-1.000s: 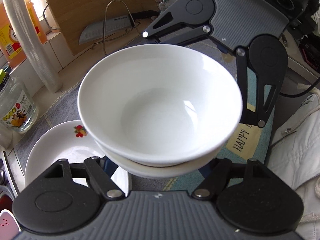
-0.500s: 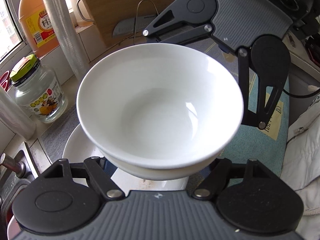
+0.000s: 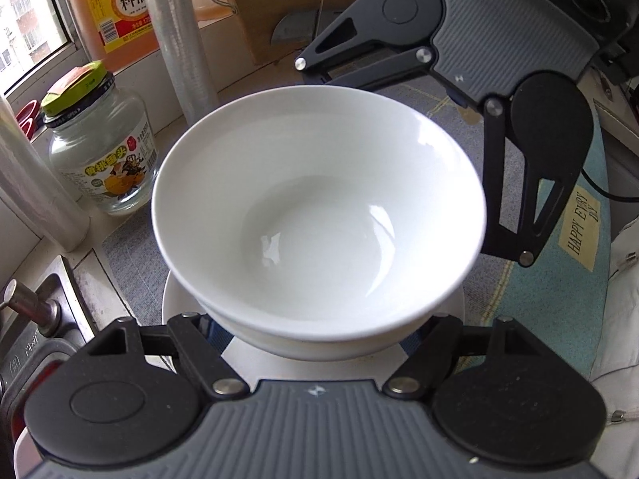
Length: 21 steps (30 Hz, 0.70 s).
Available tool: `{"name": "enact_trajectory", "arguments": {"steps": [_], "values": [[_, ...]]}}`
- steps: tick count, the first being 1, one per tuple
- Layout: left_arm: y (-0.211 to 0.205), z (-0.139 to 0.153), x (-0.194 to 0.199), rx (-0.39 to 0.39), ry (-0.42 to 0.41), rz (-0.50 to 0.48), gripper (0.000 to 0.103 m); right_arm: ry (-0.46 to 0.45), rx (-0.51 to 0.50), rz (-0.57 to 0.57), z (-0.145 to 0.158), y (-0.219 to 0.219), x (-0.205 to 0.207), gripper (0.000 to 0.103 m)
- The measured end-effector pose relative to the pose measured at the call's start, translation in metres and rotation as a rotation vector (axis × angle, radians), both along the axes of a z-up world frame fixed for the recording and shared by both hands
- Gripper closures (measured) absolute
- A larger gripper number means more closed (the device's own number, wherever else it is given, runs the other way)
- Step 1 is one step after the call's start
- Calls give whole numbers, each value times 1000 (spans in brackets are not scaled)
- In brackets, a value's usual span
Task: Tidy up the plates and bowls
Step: 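Lift the bowl stack with both grippers and carry it toward the plate stack, then lower the bowl stack onto the floral plate stack with both grippers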
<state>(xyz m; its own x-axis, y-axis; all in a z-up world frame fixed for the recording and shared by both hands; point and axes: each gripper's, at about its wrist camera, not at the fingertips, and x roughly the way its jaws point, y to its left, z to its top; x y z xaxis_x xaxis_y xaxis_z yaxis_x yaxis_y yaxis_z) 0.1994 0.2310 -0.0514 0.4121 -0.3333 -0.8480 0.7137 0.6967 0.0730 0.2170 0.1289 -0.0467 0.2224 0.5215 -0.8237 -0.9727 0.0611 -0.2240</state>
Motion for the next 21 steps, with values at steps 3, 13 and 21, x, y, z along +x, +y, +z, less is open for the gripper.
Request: {"name": "enact_trajectory", "arguments": {"steps": [3,13,21], "values": [[4,-4,4,-4,20,14,25,20,-4,-3,-5,4,4,20],[7,-9,8,-7,61,22,25,54,-21,11,-11,8,6,21],[4,-13,18,7,86,20,25,65,-30,10,-14,12,9,21]]}}
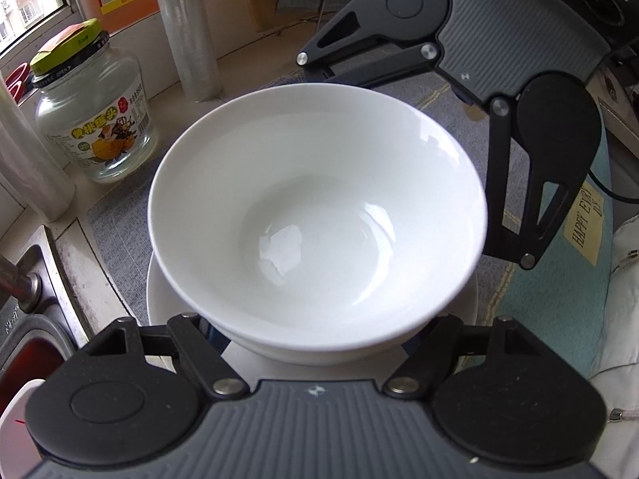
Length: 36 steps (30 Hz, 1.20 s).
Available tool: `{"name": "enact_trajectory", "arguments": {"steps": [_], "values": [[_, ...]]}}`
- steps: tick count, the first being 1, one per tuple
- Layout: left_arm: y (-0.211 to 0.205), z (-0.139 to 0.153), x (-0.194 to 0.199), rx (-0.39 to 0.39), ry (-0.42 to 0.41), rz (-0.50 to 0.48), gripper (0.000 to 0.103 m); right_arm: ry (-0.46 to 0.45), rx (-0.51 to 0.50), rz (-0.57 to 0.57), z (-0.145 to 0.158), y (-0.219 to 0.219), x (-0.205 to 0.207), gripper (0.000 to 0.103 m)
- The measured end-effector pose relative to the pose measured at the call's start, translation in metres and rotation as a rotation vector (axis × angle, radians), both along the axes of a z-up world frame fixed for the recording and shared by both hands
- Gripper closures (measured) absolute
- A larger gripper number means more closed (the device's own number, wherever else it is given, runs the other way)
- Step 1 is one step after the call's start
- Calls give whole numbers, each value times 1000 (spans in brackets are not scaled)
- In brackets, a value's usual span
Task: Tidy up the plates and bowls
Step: 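Lower the bowl stack onto the floral plate stack with both grippers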
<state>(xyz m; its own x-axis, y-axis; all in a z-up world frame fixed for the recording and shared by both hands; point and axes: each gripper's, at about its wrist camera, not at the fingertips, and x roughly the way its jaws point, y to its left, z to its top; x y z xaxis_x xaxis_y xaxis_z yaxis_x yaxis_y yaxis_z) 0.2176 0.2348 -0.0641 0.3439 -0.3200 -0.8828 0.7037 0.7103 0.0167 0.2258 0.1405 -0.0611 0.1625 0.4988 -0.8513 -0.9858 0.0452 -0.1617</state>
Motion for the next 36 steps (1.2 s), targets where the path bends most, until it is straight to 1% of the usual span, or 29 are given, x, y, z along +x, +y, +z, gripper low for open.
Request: {"name": "enact_trajectory", "arguments": {"steps": [10,11,13,14,15,18,19,20,21,24,29,33,36], "values": [[-4,-5,2,10,6,-9,25,-11,-1,-6,-3,0,1,19],[-4,-5,2,12,5,-9,24,-14,0,-6,-3,0,1,19],[-6,-4,-1,15,-14,-20,18,-16,3,-9,-3,-1,0,19],[-7,-3,-3,20,-33,-27,10,-16,4,-12,-3,-1,0,19],[-9,-3,-5,28,-47,-35,8,-17,6,-12,-3,-1,-1,18],[-9,-3,-8,44,-55,-43,8,-8,15,-12,-3,-3,-2,13],[-9,-4,-8,47,-53,-40,8,-10,17,-9,-3,-4,-3,9],[-8,-6,-9,51,-53,-32,8,-15,22,-7,-2,-5,-4,6],[-7,-6,-9,53,-52,-25,8,-22,30,-6,-2,-6,-5,0],[-3,-7,-12,42,-57,-3,8,-22,44,-9,1,-6,-7,0],[4,-2,-19,21,-100,45,8,-34,47,-19,2,-6,-9,0],[11,0,-21,-10,-122,101,7,-41,62,-46,4,-8,-10,0],[12,-1,-25,-16,-151,126,7,-46,71,-74,6,-10,-12,0]]}}
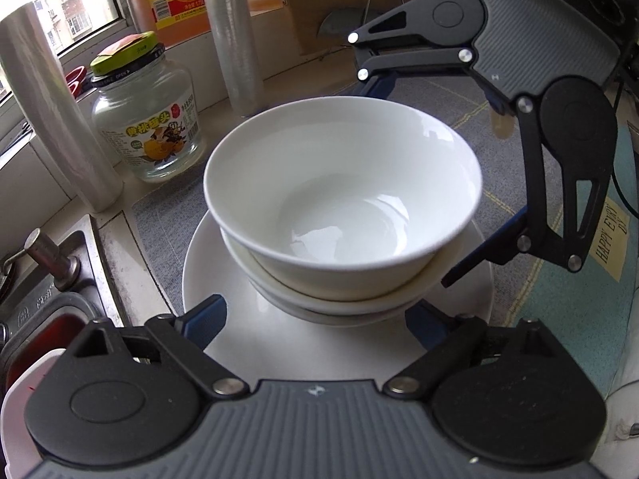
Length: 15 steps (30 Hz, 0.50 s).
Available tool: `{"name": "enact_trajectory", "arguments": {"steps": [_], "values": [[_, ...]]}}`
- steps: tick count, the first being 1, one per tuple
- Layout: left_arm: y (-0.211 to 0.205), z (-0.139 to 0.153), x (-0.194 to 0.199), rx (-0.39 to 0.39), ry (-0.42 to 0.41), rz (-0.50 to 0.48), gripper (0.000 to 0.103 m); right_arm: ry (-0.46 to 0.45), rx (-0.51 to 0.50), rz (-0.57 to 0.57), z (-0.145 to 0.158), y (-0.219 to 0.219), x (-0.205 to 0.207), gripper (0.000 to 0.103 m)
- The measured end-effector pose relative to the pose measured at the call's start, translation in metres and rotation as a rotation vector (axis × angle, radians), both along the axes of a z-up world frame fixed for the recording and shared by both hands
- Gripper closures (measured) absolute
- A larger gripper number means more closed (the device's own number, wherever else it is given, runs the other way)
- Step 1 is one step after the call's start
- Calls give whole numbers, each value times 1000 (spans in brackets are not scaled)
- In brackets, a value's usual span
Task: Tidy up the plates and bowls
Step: 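Lower the bowl stack onto the floral plate stack with both grippers, then open both grippers and pull them back from the stacked dishes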
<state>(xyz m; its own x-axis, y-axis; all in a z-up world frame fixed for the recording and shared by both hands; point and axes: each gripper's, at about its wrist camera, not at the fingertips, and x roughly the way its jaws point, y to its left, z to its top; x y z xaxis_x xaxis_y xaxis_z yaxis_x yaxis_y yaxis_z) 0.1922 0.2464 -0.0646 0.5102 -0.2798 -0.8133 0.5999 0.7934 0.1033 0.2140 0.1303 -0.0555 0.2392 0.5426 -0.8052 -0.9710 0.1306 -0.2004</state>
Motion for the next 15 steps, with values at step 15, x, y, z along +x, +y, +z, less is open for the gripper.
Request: {"name": "enact_trajectory", "arguments": {"steps": [15], "values": [[19,12,-46,-172,-164,282,1,29,64,-323,-4,-29,-22,0]]}}
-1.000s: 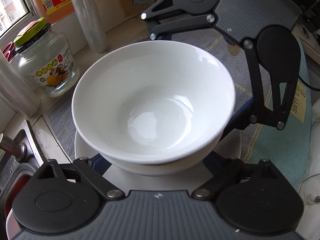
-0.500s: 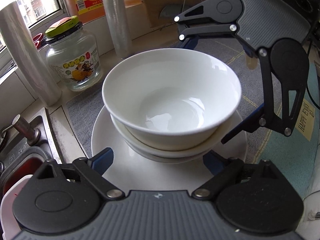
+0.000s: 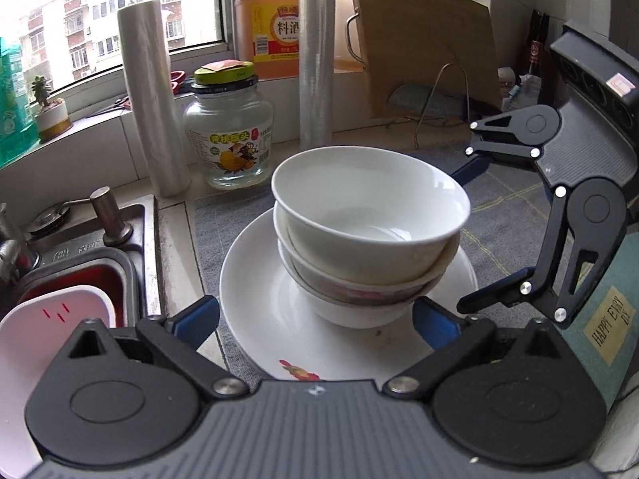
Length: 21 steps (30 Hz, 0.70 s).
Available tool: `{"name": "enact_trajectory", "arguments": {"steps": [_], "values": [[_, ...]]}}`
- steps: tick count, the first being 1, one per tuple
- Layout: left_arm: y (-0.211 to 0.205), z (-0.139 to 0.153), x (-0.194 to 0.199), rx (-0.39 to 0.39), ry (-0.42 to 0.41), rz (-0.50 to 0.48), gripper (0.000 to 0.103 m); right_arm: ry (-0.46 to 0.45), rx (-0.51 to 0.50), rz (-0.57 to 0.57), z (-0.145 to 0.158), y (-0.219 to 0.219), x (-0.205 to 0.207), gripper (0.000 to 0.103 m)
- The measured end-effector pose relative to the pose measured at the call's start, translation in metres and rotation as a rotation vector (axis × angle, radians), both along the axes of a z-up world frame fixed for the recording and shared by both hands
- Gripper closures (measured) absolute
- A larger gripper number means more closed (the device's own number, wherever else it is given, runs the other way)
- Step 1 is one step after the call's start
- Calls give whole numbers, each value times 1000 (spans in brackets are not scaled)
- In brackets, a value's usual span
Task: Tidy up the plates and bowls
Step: 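Open both grippers and pull them back from the stacked dishes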
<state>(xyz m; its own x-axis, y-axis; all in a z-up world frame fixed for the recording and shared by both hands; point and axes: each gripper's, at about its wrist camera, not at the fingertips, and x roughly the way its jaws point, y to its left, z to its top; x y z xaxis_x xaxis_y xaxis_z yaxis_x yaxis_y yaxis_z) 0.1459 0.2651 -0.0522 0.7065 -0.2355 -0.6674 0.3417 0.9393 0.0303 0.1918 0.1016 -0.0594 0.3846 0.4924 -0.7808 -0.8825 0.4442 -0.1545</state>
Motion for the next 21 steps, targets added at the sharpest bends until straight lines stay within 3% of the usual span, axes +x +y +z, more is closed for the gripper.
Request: {"name": "enact_trajectory", "arguments": {"steps": [5,9,14,21], "values": [[-5,2,-21,28,-80,126,1,17,35,-102,2,-8,-7,0],[-18,6,-41,99,-162,251,1,13,90,-179,11,-16,-15,0],[-37,14,-57,25,-96,363,1,22,154,-273,24,-26,-30,0],[-66,34,-78,2,32,630,1,31,96,-494,32,-41,-50,0]]}}
